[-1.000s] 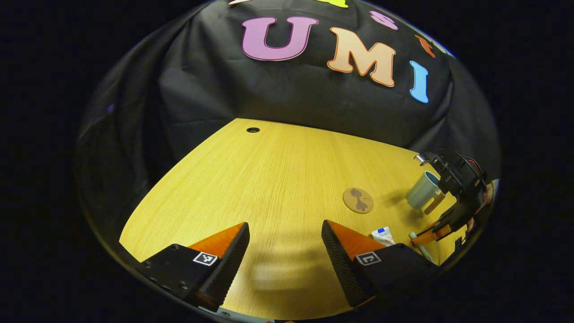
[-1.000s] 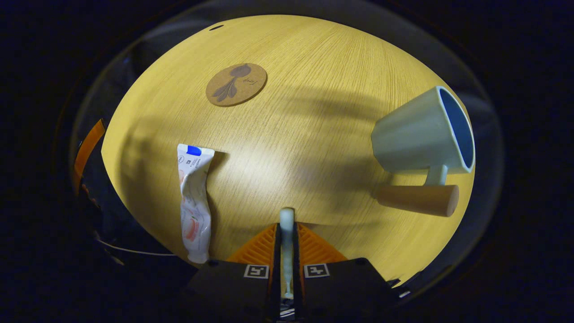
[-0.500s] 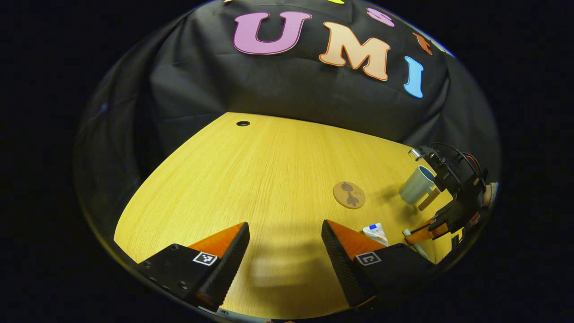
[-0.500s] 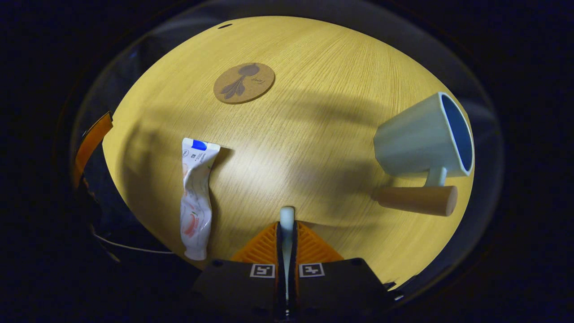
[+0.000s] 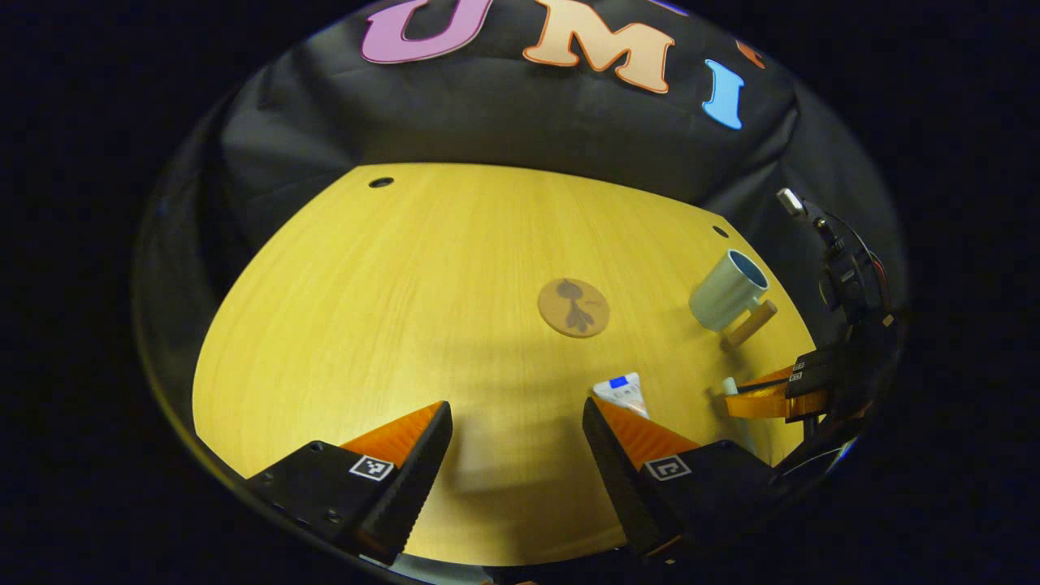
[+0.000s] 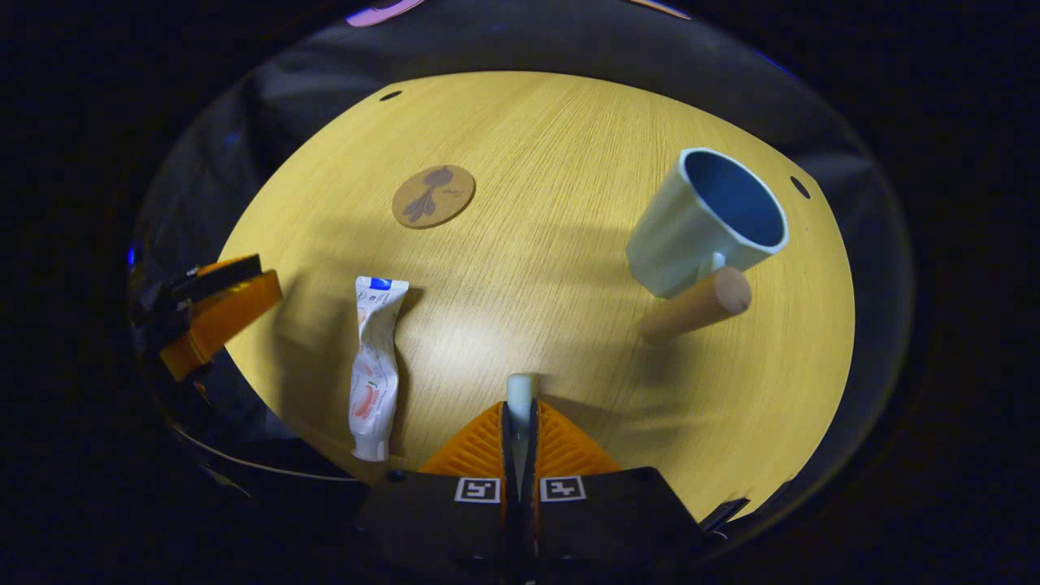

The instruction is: Put the toothbrush and toothpaste on the desktop into the cup, then pick up the cup and place it on the coaster on the desktop.

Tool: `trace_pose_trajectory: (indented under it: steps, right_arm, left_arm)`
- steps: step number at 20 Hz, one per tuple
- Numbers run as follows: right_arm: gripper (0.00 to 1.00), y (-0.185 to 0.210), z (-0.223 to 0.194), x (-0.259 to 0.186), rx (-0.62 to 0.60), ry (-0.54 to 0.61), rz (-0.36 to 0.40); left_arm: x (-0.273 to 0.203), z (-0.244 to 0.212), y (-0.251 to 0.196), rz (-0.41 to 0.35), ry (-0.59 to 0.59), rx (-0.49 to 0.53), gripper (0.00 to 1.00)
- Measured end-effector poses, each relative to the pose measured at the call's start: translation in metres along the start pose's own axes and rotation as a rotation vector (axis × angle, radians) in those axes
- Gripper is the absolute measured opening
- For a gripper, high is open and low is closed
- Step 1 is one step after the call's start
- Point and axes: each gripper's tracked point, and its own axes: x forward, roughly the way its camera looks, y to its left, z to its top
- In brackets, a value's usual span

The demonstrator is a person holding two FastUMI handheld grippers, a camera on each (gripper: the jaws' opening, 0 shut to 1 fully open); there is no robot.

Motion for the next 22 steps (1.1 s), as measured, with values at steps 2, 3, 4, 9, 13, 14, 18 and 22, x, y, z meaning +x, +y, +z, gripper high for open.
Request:
trace_pose_trajectory:
  steps: [2, 3, 4, 9, 13, 14, 18, 22]
  right_arm:
    - [0.04, -0.007, 0.004, -0.018, -0.004, -0.062, 0.025]
    - [0.03, -0.010, 0.004, -0.024, -0.009, -0.083, 0.030]
    - [0.03, -0.012, 0.003, -0.028, -0.010, -0.095, 0.036]
    - [0.03, -0.029, 0.005, -0.044, -0.023, -0.163, 0.058]
    - [0.04, -0.045, 0.017, -0.059, -0.018, -0.246, 0.100]
    - [0.04, -0.043, 0.020, -0.063, -0.006, -0.269, 0.125]
    - [0.04, -0.041, 0.033, -0.075, 0.000, -0.354, 0.194]
    - [0.04, -0.042, 0.036, -0.080, -0.011, -0.375, 0.211]
  left_arm:
    - [0.006, -0.013, -0.027, -0.012, 0.083, -0.040, 0.95]
    - [0.007, -0.019, -0.040, -0.015, 0.129, -0.070, 0.95]
    - [0.007, -0.022, -0.048, -0.019, 0.154, -0.093, 0.95]
    - [0.015, -0.029, -0.070, -0.003, 0.282, -0.257, 0.95]
    - [0.023, -0.029, -0.067, 0.053, 0.365, -0.304, 0.94]
    - [0.025, -0.028, -0.069, 0.064, 0.372, -0.296, 0.97]
    - [0.043, -0.030, -0.078, 0.081, 0.451, -0.239, 0.91]
    - [0.050, -0.032, -0.082, 0.106, 0.491, -0.206, 0.75]
